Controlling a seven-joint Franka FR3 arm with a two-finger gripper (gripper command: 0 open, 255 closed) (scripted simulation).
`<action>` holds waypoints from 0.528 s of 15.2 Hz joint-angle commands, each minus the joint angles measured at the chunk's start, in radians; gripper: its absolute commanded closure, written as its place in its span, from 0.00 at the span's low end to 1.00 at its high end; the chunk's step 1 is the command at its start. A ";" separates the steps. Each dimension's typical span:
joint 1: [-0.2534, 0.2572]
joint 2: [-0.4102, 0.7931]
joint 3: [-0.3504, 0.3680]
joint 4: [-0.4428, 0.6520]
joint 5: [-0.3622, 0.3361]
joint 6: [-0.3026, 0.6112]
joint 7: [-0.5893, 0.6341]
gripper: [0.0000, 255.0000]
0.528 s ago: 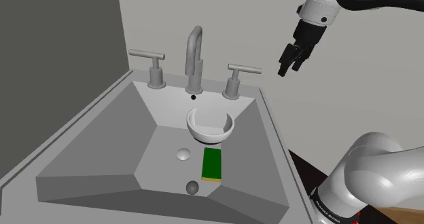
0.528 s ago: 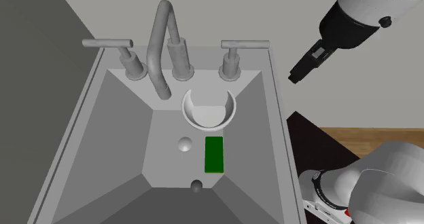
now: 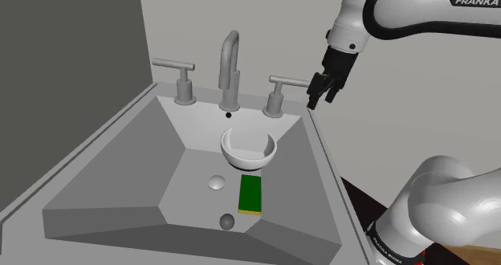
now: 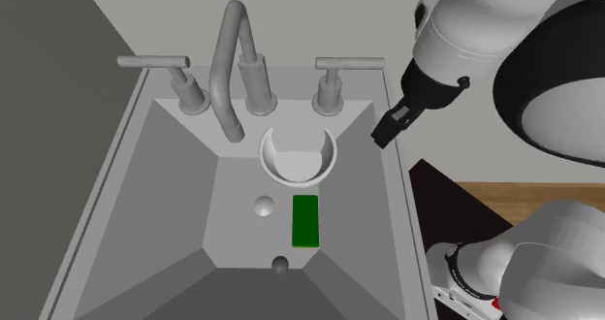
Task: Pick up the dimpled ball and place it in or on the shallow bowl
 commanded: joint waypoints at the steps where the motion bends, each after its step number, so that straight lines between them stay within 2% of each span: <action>1: 0.015 0.013 0.022 -0.038 0.031 0.034 0.030 0.00; 8: 0.071 0.138 0.094 -0.106 0.137 0.178 0.115 0.00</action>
